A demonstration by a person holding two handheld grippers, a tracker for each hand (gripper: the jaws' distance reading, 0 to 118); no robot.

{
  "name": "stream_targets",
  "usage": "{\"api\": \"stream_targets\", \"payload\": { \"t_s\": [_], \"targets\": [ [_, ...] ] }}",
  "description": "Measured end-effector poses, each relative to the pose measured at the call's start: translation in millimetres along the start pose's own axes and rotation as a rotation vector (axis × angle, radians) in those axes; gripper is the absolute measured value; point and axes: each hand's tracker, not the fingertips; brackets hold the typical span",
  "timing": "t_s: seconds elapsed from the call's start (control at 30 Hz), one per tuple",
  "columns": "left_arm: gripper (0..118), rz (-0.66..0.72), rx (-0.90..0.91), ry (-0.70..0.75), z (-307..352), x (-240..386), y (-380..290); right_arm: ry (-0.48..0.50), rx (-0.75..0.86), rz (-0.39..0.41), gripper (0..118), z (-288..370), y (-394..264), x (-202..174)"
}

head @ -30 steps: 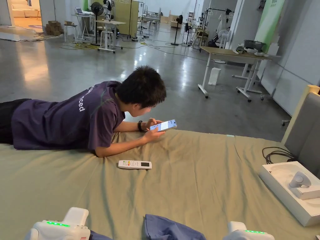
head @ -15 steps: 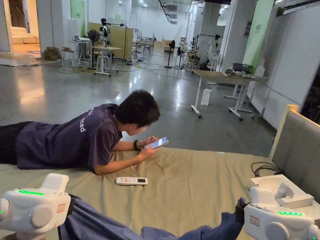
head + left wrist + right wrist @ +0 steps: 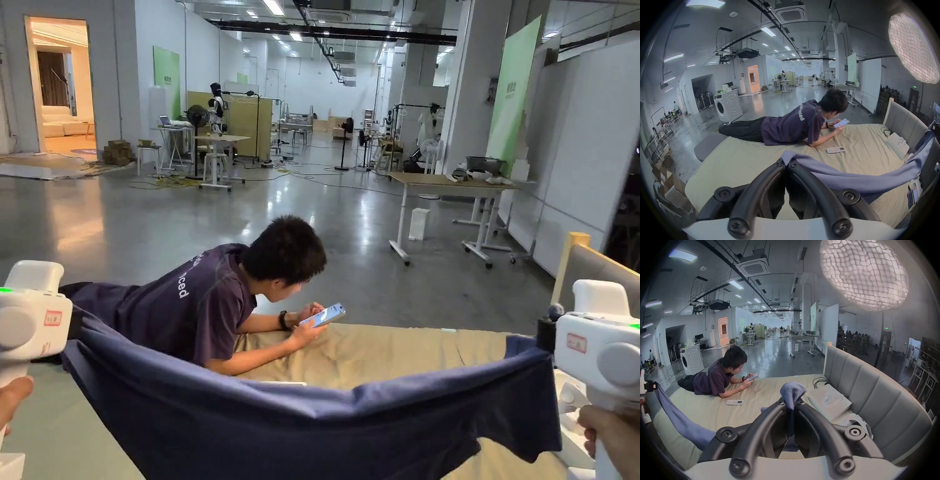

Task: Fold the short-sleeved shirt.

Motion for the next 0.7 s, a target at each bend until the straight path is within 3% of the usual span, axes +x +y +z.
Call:
{"api": "stream_targets", "payload": {
  "t_s": [0.7],
  "targets": [
    [3,0.014,0.062,0.028,-32.7,14.4,53.4,0.004,0.125,-0.019,4,-50.5,76.0,-5.0]
  ]
}}
